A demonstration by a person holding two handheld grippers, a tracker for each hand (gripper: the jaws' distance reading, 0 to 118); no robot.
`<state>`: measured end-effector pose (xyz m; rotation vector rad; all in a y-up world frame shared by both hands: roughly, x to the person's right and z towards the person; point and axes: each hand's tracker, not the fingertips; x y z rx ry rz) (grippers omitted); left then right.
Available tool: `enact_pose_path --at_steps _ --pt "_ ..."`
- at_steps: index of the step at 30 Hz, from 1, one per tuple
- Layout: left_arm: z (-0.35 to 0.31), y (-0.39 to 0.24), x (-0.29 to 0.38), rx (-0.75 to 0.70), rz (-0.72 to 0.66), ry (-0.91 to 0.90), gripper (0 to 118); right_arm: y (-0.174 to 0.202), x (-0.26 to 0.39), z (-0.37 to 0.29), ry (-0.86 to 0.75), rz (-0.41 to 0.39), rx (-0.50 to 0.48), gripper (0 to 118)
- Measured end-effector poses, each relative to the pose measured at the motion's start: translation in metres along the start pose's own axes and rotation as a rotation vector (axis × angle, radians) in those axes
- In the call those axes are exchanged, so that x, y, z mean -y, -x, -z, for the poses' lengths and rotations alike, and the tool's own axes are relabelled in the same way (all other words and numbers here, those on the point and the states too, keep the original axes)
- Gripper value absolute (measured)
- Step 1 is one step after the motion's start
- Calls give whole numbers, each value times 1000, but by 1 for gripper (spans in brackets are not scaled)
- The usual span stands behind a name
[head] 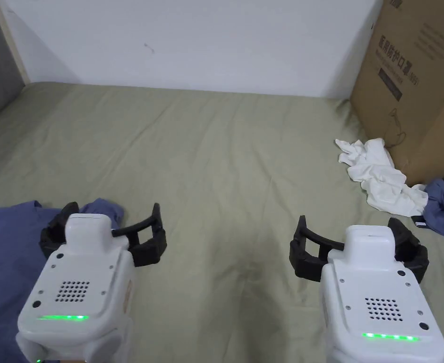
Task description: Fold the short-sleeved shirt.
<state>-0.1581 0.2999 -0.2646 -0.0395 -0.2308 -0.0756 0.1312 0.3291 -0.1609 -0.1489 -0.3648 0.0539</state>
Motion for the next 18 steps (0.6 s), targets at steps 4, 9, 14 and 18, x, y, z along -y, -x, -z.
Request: enact_pose_path --at_steps 4,9,14,18 --pt "2 -2 9 -2 -3 51 118 -2 7 2 26 12 -16 118" --pt "3 -2 8 13 -9 50 118 -2 10 2 48 10 -22 118" --pt "3 -2 6 18 -14 46 118 -3 11 4 65 15 -26 118" --pt "3 -2 6 15 -12 49 118 -3 11 4 73 26 -29 118"
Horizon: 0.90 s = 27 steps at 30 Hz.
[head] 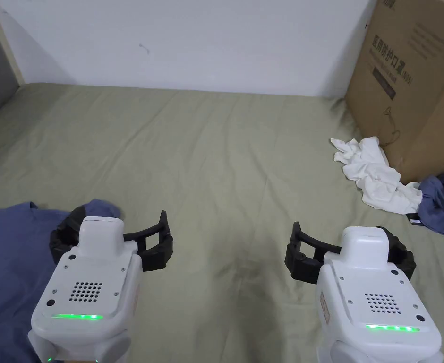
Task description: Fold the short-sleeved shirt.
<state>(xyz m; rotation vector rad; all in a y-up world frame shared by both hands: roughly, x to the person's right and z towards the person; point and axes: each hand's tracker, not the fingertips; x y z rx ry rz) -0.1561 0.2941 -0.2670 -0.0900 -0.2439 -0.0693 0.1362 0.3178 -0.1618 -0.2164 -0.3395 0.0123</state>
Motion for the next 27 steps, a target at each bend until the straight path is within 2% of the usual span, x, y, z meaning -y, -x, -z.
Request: enact_pose_path --at_steps 27 --pt "-1 0 -4 4 15 1 118 -1 -4 1 19 8 -6 118"
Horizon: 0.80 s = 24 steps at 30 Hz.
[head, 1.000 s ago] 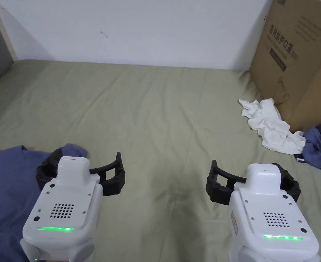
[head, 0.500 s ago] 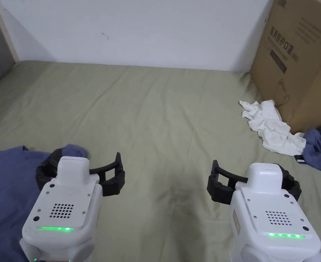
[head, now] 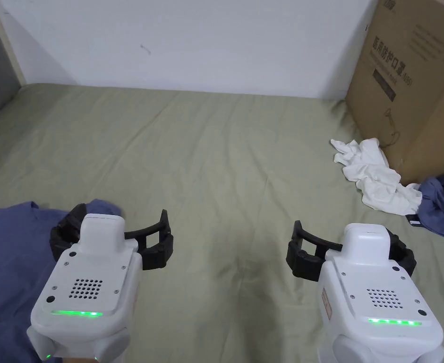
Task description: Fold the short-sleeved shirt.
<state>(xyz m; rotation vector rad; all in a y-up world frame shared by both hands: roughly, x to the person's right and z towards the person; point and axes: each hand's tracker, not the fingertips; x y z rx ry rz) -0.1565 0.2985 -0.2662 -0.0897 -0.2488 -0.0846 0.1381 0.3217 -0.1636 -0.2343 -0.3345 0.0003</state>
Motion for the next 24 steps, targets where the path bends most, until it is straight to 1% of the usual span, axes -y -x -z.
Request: enact_pose_path --at_steps 3,4,5,6,7,8,9,10,11,12,14,15,20,24 --pt "0 1 -2 4 -15 6 118 0 -1 0 4 -1 6 118" --pt "0 1 -3 5 -22 11 118 0 -2 -1 5 -1 9 116" --pt "0 1 -4 7 -31 16 118 0 -3 -2 7 0 9 109" --pt "-1 1 -5 4 -40 18 118 0 -5 -3 10 2 12 98" --pt "-1 2 -6 9 -55 21 118 0 -6 -3 11 5 20 82" --pt "-3 2 -7 18 -73 14 113 0 -7 -3 14 5 24 62" --pt "-5 2 -9 26 -84 5 98 -1 -8 -3 26 11 28 52" --pt "-6 1 -10 33 -89 -1 71 -3 -9 -2 32 22 20 44" --pt "-5 0 -12 29 -82 -1 26 -5 -9 -1 44 48 -4 29" --pt "-3 -3 -13 26 -70 2 11 -6 -10 0 52 61 -9 14" --pt "-2 -4 -14 36 -52 6 11 -5 -9 0 52 58 -2 6" --pt "-1 -4 -14 65 -54 16 8 -6 -10 0 53 57 -6 4" --pt "1 -6 -15 79 -61 39 7 -6 -13 -2 39 58 -20 3" --pt "1 -6 -15 85 -65 43 7 -4 -15 -5 24 44 -32 2"
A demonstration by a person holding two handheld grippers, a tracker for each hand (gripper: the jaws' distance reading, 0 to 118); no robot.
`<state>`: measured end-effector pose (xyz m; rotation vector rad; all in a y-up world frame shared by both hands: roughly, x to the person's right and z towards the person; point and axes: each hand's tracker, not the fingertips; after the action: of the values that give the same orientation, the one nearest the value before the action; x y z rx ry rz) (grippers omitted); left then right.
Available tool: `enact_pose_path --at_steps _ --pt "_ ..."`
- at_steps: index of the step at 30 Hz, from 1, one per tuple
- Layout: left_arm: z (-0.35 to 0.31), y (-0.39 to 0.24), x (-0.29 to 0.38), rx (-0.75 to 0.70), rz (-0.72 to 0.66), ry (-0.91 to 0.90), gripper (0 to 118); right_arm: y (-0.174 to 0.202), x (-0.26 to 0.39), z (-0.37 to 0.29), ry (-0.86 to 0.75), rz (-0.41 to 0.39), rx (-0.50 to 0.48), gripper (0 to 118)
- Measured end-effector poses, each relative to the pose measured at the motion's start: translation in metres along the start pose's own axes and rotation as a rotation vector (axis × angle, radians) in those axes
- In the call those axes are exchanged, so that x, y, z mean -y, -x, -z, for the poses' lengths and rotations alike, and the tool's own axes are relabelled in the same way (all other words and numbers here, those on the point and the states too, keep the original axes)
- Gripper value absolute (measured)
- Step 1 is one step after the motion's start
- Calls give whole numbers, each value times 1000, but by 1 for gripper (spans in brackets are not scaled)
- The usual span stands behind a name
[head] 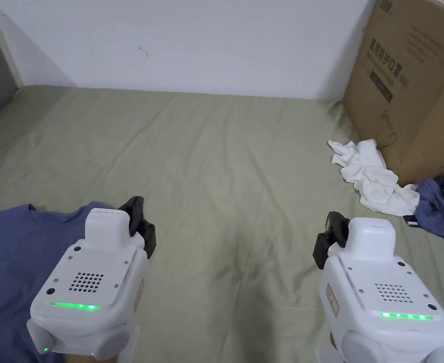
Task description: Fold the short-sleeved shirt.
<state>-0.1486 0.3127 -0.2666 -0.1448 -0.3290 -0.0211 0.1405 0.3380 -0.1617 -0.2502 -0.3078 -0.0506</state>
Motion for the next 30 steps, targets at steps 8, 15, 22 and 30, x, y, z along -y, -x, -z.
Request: enact_pose_path --at_steps 8,15,22,30 --pt "-6 19 -5 -43 -14 -5 6 16 -5 6 -6 -14 -45 2" --pt "-29 72 -10 -189 -15 -16 6 65 -13 25 -2 -25 -180 2" --pt "-78 147 -10 -406 -35 -4 6 147 -15 36 8 -59 -395 2" --pt "-144 216 -3 -605 -45 34 6 228 -3 27 47 -80 -583 2"
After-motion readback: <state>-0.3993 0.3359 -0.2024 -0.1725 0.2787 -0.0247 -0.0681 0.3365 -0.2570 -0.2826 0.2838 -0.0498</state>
